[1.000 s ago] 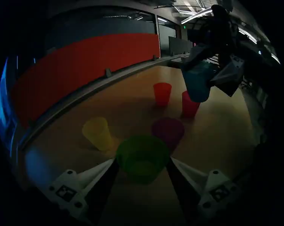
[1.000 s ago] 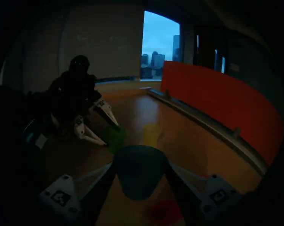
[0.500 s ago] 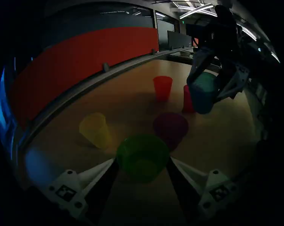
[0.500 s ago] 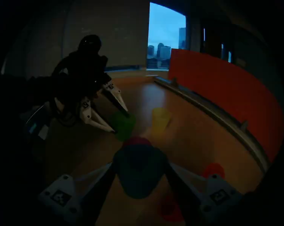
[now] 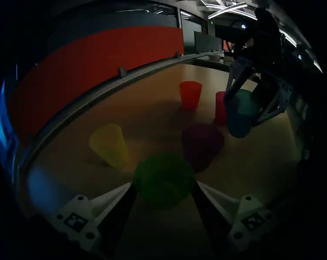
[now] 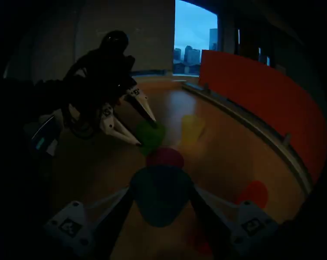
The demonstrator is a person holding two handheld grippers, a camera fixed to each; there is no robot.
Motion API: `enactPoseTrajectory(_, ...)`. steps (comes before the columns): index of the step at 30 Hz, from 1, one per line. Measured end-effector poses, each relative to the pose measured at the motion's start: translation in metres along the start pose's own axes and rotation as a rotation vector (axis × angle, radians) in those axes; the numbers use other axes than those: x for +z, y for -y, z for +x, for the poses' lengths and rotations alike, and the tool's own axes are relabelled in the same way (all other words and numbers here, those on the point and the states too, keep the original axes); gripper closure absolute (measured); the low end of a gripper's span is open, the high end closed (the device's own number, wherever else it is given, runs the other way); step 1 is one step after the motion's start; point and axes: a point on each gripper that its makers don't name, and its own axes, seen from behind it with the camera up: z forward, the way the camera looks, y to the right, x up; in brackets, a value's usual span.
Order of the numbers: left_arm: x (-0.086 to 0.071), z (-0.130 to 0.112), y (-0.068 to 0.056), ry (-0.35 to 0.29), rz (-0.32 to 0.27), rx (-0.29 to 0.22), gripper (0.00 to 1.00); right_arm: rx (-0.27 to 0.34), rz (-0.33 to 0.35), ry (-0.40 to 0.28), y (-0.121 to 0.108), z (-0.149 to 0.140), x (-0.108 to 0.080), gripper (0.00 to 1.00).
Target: Pour water
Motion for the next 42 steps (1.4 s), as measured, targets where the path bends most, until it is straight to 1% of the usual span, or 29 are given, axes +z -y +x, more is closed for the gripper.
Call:
enactPoseTrajectory(8, 0.004, -0.008, 0.001, 0.015, -0.004, -0.001, 0.14, -0.01, 0.003, 0.003, 0.002, -0.003, 0.003, 0.03)
enactPoseTrajectory(17, 0.004, -0.01, 0.0, 0.003, -0.014, -0.014, 0.14, -0.015, 0.002, 0.003, 0.006, -0.005, 0.006, 0.03)
enactPoseTrajectory(29, 0.001, -0.016, 0.004, -0.004, -0.023, -0.047, 0.13, -0.019, 0.006, 0.009, 0.012, -0.01, 0.009, 0.02)
enactPoseTrajectory(42, -0.002, -0.02, 0.002, 0.023, -0.022, -0.038, 0.13, -0.015, 0.008, 0.023, 0.016, -0.021, 0.016, 0.02)
